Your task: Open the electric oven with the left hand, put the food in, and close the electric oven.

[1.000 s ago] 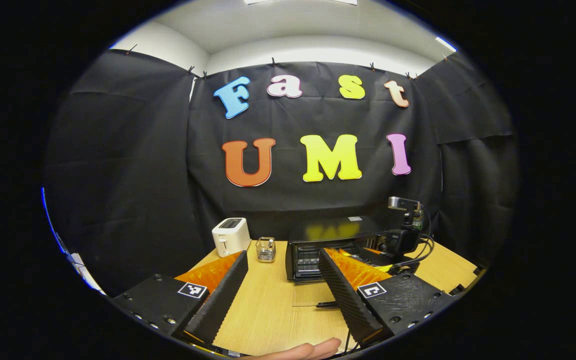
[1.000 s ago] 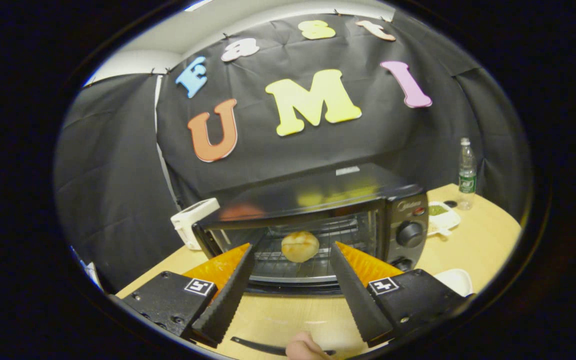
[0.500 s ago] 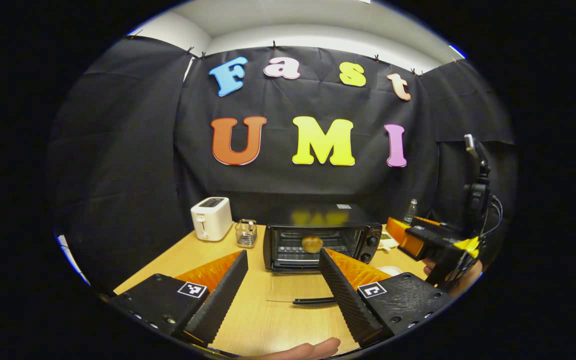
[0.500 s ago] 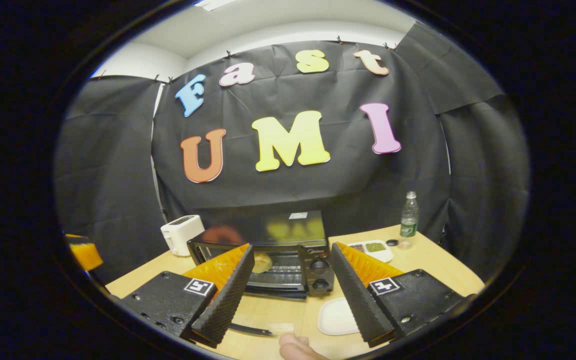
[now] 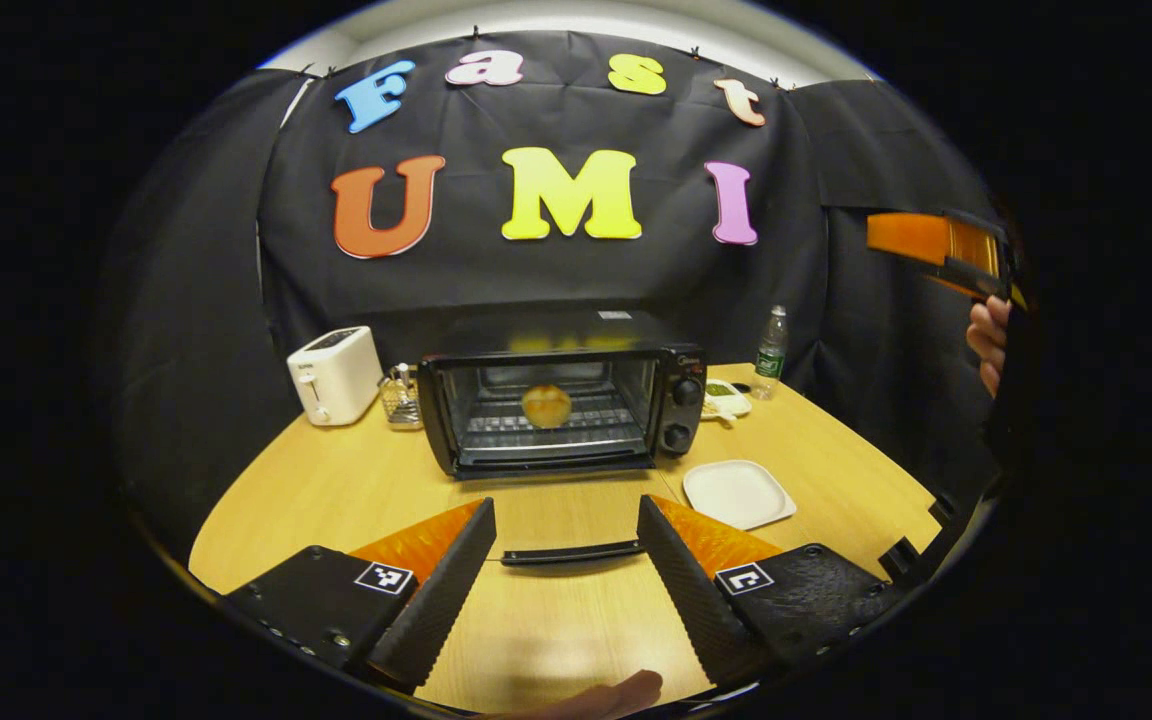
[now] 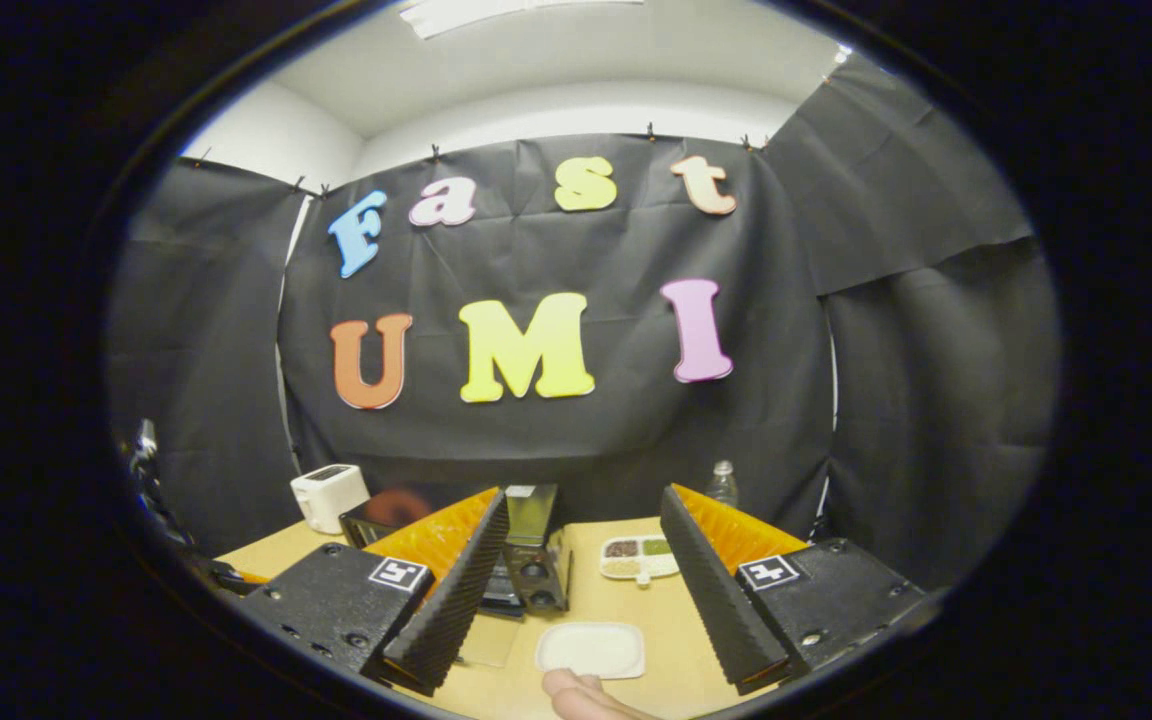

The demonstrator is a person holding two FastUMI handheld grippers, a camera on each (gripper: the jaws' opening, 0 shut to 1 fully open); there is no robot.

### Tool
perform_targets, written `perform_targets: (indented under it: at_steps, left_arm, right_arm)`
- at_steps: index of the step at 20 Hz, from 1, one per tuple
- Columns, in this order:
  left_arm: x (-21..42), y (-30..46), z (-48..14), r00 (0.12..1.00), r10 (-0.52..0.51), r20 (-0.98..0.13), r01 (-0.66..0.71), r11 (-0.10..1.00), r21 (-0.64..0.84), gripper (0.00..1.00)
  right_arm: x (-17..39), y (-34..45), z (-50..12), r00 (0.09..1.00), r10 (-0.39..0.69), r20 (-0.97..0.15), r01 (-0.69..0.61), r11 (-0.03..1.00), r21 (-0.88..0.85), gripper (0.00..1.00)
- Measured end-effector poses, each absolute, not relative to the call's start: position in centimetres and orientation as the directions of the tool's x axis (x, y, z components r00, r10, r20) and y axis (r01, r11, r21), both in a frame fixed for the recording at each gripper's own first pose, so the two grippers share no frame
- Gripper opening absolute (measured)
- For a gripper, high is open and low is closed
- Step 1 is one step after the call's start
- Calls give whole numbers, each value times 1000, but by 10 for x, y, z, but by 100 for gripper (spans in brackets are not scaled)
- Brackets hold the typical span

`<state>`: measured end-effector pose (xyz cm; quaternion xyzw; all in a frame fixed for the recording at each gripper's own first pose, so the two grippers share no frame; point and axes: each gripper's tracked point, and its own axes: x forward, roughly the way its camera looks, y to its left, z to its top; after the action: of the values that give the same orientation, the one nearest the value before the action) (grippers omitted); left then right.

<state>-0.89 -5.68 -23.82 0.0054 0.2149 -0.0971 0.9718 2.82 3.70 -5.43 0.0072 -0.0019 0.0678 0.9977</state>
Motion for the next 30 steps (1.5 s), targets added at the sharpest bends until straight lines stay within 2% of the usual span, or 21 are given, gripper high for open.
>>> perform_targets:
  at_steps: [1, 6, 7, 8, 10, 11, 13, 14, 15, 17, 18, 20, 22, 23, 24, 26, 27, 30]
  left_arm:
    - [-7, -60, -245, 880, -191, -435, 197, 980, -31, 94]
    - [-3, -73, -295, 823, -182, -538, 201, 979, -23, 94]
    - [-3, -75, -308, 806, -177, -564, 197, 980, -26, 94]
    - [-3, -76, -318, 793, -174, -584, 194, 981, -29, 94]
    - [-2, -78, -338, 764, -164, -624, 185, 982, -32, 94]
    - [1, -78, -346, 754, -158, -637, 176, 984, -35, 94]
    - [6, -79, -358, 736, -154, -659, 157, 986, -55, 94]
    - [9, -77, -360, 728, -148, -669, 146, 987, -60, 94]
    - [10, -77, -363, 724, -144, -675, 139, 988, -62, 94]
    - [13, -79, -369, 720, -141, -679, 133, 989, -65, 94]
    - [17, -80, -372, 720, -137, -680, 127, 990, -65, 94]
    - [21, -81, -377, 712, -134, -689, 119, 990, -70, 94]
    - [25, -79, -381, 706, -120, -698, 107, 992, -62, 94]
    - [24, -78, -384, 697, -118, -707, 106, 992, -61, 94]
    - [25, -79, -383, 697, -113, -708, 106, 993, -55, 94]
    - [27, -79, -383, 698, -98, -709, 109, 994, -31, 94]
    - [27, -79, -382, 701, -96, -707, 108, 994, -28, 94]
    - [26, -80, -378, 706, -101, -700, 104, 994, -39, 94]
  right_arm:
    - [23, 29, -46, 992, 125, 17, -126, 992, 9, 94]
    - [-9, -1, 4, 988, 102, 118, -109, 993, 54, 94]
    - [-12, -6, 12, 986, 95, 135, -101, 994, 42, 98]
    - [-15, -12, 16, 985, 88, 145, -94, 995, 29, 94]
    - [-21, -12, 20, 984, 90, 155, -91, 996, -1, 94]
    - [-22, -12, 19, 984, 91, 152, -91, 996, -8, 98]
    - [-24, -11, 14, 986, 104, 132, -105, 994, -4, 94]
    - [-24, -12, 9, 987, 105, 122, -107, 994, 3, 98]
    - [-23, -15, 7, 988, 101, 115, -103, 995, 7, 94]
    - [-18, -28, 2, 993, 60, 98, -61, 998, 16, 94]
    - [-16, -34, 1, 995, 41, 95, -43, 999, 22, 98]
    - [-15, -37, -2, 996, 31, 89, -34, 999, 29, 94]
    - [-15, -39, -1, 995, 29, 94, -32, 999, 34, 94]
    - [-14, -40, -1, 995, 31, 94, -34, 999, 36, 98]
    - [-14, -40, -3, 995, 32, 97, -36, 999, 41, 94]
    - [-12, -40, -4, 995, 33, 95, -37, 998, 46, 94]
    - [-11, -40, -7, 995, 35, 90, -39, 998, 43, 98]
    - [-9, -37, -11, 996, 43, 78, -47, 998, 41, 94]
